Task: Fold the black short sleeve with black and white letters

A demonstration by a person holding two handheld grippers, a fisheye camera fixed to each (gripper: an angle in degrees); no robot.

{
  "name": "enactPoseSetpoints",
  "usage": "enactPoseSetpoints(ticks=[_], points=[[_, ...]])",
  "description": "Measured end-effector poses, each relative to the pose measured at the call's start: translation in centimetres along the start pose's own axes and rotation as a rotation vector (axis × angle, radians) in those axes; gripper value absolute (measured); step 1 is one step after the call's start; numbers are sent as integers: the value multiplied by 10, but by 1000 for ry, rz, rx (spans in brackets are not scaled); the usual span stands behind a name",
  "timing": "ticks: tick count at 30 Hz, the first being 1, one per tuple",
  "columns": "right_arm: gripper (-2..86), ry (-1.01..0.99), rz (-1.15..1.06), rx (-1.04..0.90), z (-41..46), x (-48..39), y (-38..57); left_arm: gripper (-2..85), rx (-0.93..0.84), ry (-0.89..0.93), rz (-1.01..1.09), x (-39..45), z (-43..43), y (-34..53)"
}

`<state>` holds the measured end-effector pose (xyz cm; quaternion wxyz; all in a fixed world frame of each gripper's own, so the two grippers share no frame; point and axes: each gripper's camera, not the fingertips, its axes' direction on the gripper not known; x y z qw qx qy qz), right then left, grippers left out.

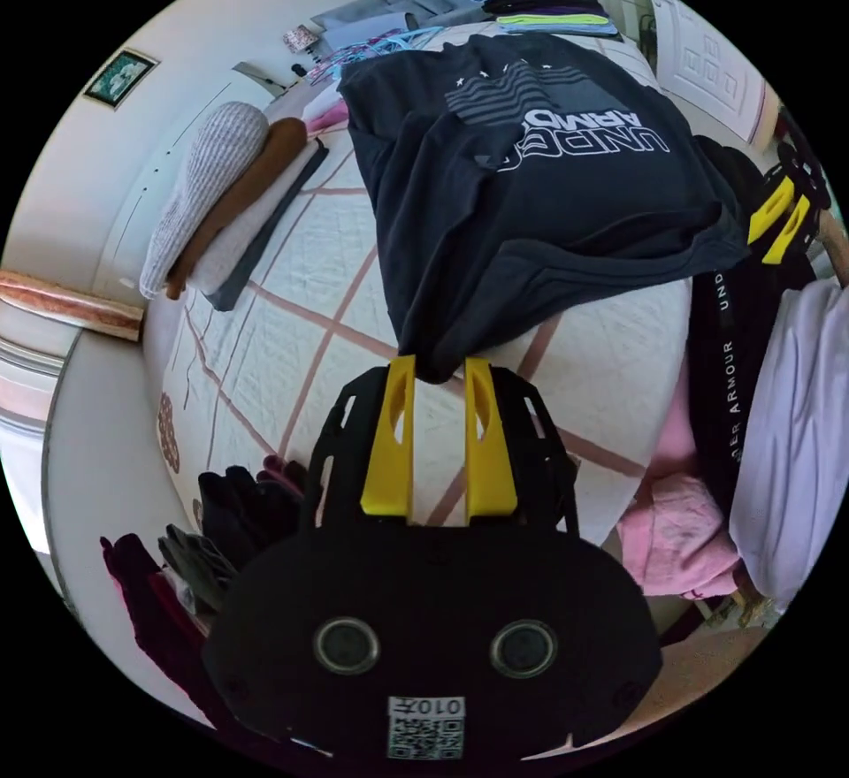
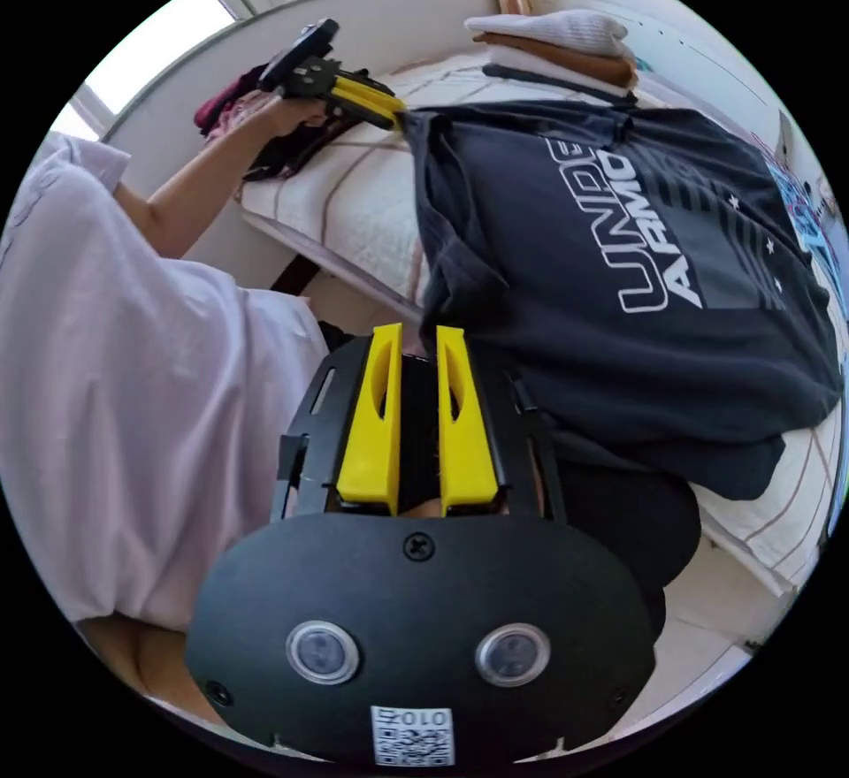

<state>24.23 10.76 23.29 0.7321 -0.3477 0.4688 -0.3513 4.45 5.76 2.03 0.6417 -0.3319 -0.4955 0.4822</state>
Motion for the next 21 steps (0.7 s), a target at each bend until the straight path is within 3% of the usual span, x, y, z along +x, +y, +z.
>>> enactPoseSetpoints(ticks=[9, 15, 18, 21], points=[[40, 64, 73, 200, -87, 9, 10, 64, 352, -6, -55, -29, -44, -27], [42, 142, 111, 286, -125, -1, 18, 57, 303, 262, -207, -60, 50, -79], [40, 183, 142, 291, -137, -5, 27, 34, 231, 228, -181, -53, 75, -89], [35, 204, 175, 293, -142, -4, 32, 9, 274, 152, -244, -76, 64, -75]])
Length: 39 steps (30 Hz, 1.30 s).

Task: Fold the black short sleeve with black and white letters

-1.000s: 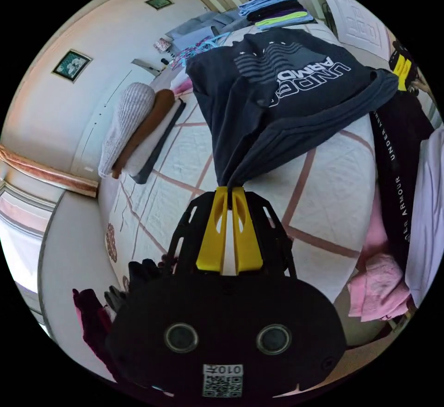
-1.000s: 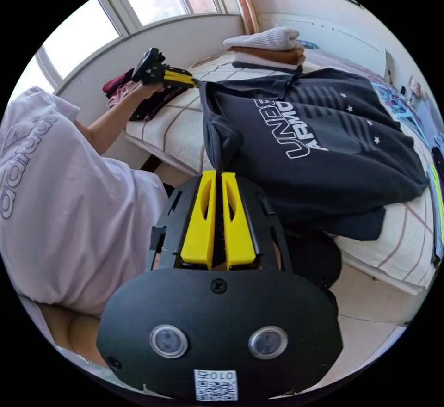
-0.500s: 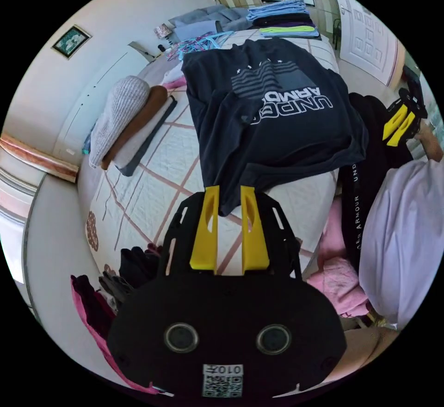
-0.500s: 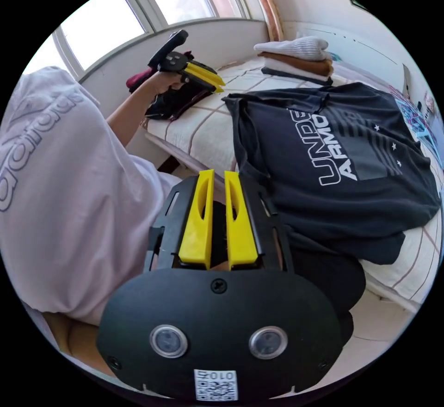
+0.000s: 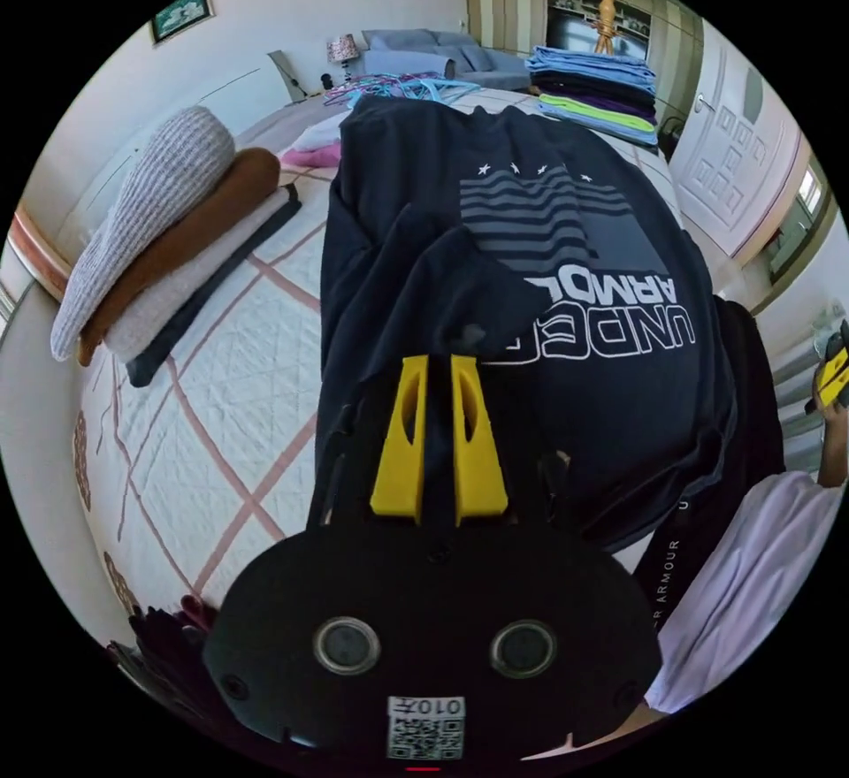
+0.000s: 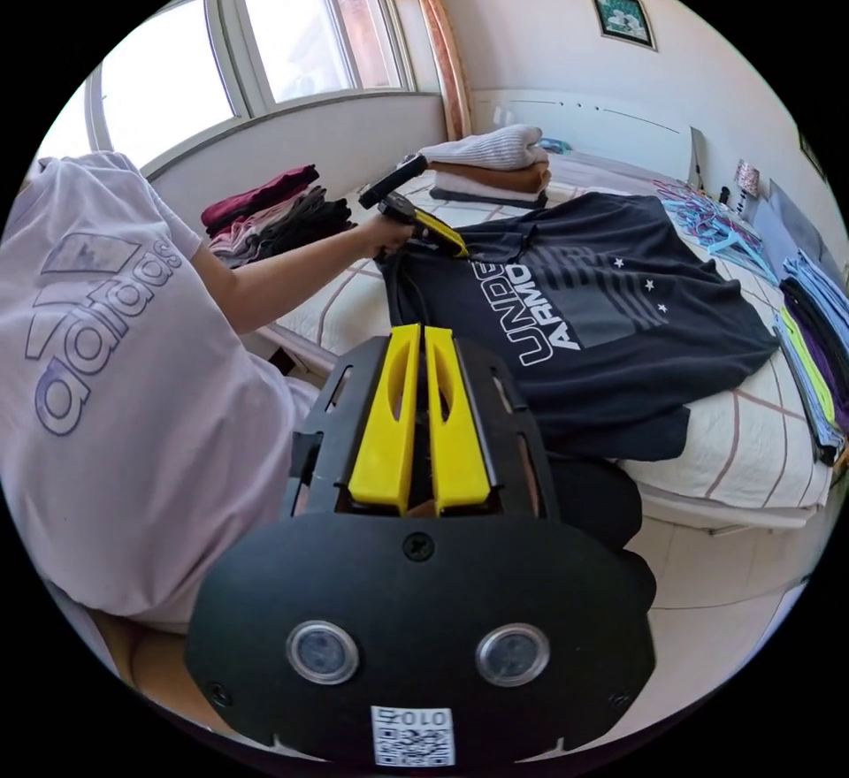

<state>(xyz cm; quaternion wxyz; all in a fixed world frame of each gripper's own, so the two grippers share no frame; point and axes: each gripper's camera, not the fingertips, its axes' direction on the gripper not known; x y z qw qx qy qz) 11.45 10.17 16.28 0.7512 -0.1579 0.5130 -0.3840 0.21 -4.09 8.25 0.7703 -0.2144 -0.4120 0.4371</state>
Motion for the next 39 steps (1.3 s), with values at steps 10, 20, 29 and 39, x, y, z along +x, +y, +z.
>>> enactPoseSetpoints(ticks=[10, 20, 29, 39], points=[[28, 17, 5, 5, 1, -7, -13, 1, 71, -79, -596, -214, -57, 64], [65, 66, 134, -56, 9, 14, -21, 59, -54, -101, -614, -171, -36, 114], [114, -15, -35, -290, 121, -32, -66, 98, -9, 175, -220, 11, -73, 137], [76, -2, -152, -360, 171, -61, -97, 111, 1, -35, 465, 187, -76, 161]])
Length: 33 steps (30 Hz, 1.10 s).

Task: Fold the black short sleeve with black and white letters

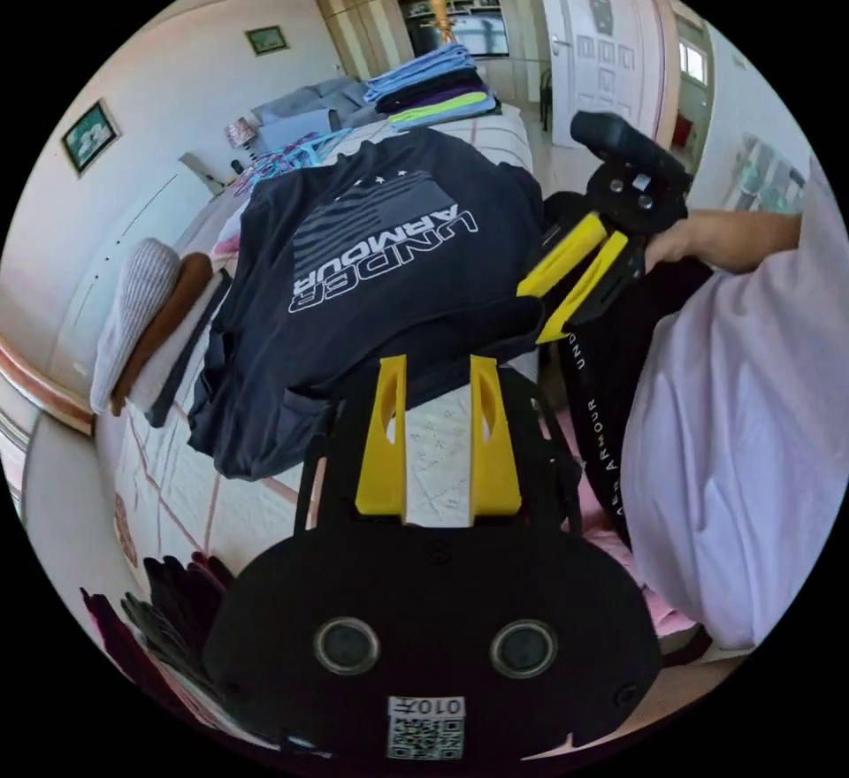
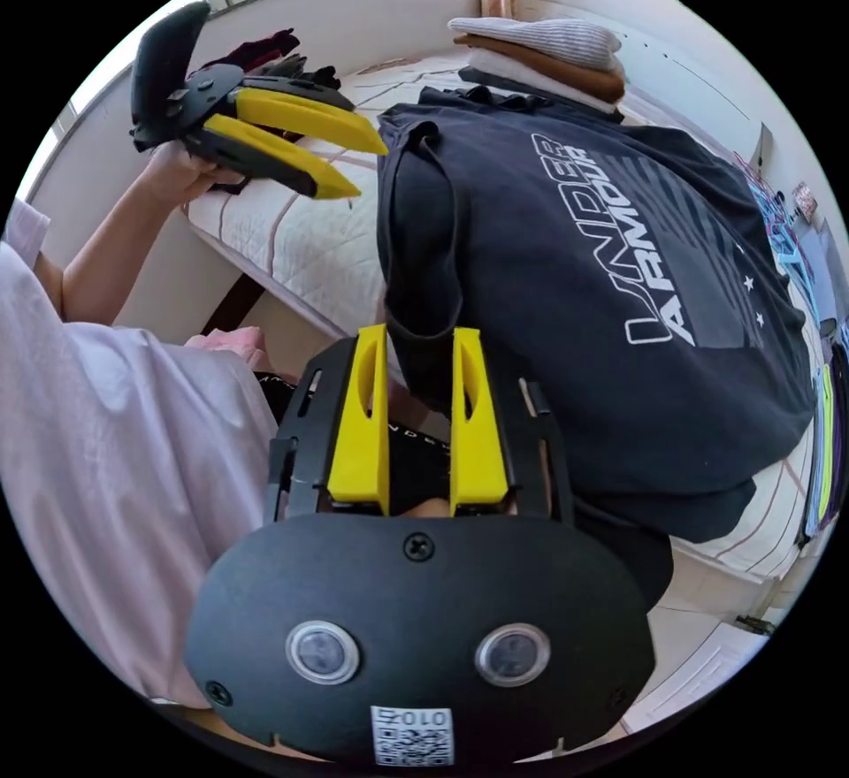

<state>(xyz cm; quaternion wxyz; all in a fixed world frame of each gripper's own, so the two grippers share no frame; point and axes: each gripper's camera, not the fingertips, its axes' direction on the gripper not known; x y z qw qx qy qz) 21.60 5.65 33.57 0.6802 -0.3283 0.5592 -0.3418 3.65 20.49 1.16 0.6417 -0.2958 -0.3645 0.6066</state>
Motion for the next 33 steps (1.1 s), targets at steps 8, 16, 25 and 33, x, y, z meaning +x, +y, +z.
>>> enactPoseSetpoints(ticks=[8, 16, 25, 33], points=[[35, 125, -111, -19, -6, -41, 2, 119, -26, -45, 61, -4, -3, 8], [26, 107, -122, 135, -47, -44, 12, 103, 52, 48, 370, 22, -7, -2], [26, 116, -93, 211, -82, -38, 17, 28, -37, -75, 513, 62, 3, -20], [33, 68, -271, 37, -41, -55, 2, 0, -197, -110, 482, 81, -30, 6]])
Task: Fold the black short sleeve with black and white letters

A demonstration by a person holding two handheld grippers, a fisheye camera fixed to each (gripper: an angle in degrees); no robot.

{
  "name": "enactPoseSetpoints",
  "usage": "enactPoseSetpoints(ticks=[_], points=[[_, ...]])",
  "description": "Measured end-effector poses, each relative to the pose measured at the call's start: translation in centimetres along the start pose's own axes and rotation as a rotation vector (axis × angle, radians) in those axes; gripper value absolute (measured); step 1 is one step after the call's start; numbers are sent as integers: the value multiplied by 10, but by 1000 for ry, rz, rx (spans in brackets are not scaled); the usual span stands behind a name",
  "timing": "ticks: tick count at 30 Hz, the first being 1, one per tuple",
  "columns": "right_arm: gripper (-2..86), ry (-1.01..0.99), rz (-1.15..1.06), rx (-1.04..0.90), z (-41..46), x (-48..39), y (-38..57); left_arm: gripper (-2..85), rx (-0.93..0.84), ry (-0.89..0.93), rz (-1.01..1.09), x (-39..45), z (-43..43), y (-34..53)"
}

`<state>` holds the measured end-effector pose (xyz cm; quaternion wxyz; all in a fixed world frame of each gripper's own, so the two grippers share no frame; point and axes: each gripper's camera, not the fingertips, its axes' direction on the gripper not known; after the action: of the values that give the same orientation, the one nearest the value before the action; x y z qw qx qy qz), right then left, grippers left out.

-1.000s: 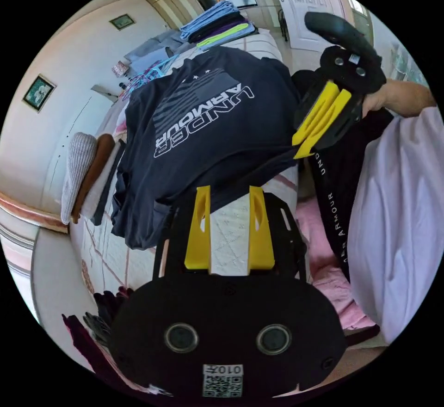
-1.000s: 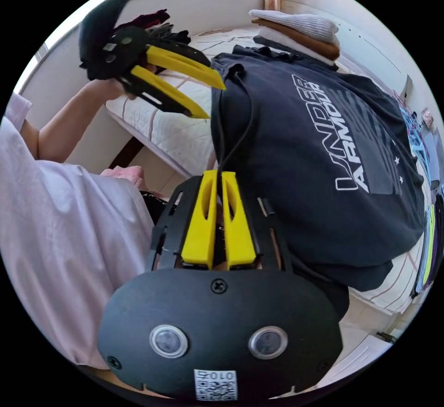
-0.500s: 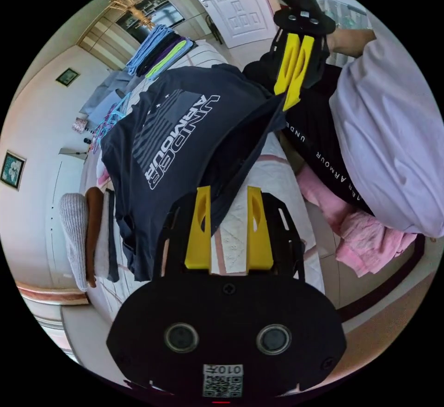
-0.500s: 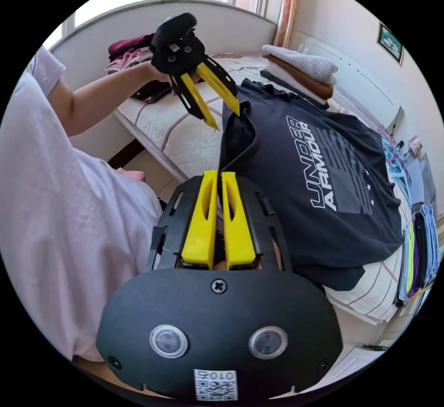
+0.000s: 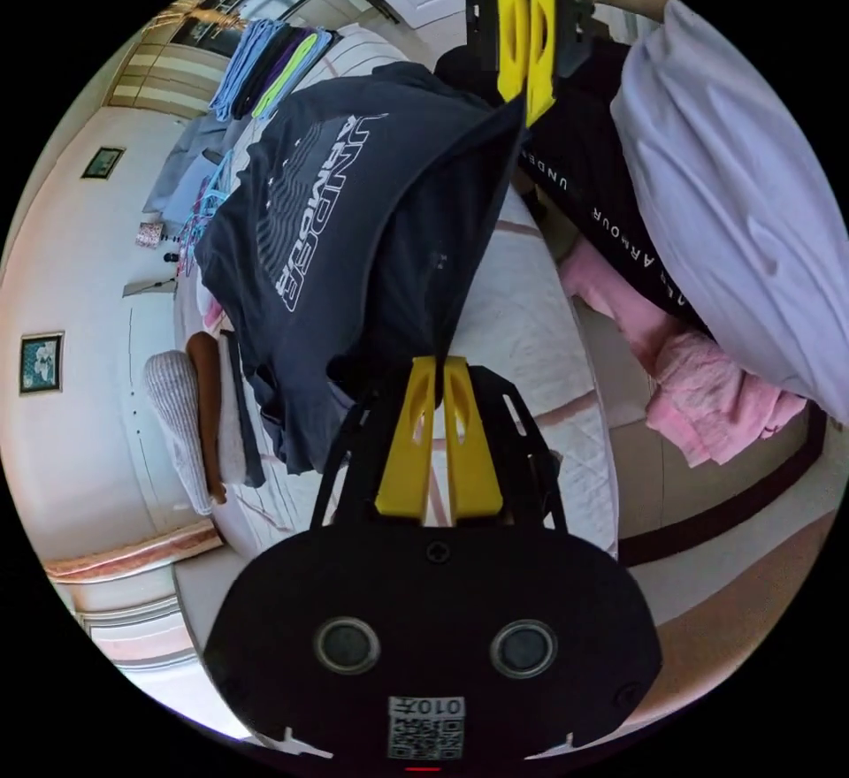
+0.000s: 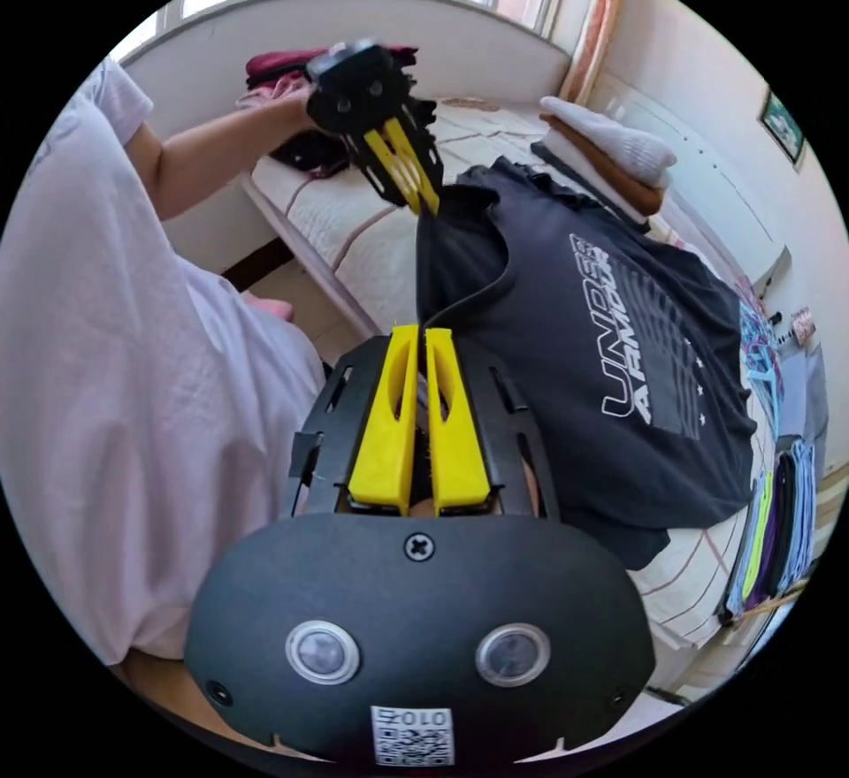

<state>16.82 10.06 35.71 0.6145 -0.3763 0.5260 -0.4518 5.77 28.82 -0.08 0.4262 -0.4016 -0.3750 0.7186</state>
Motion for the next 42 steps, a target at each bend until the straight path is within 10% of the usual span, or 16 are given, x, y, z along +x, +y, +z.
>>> enactPoseSetpoints(ticks=[30, 37, 42], points=[[68, -155, 106, -5, -1, 13, 21, 1, 11, 323, -781, -66, 46, 83], [100, 285, 728, -54, -50, 127, 136, -1, -132, 414, -912, -62, 64, 94], [146, 222, 1013, -117, -54, 201, 216, 0, -78, 221, -885, -54, 26, 59]])
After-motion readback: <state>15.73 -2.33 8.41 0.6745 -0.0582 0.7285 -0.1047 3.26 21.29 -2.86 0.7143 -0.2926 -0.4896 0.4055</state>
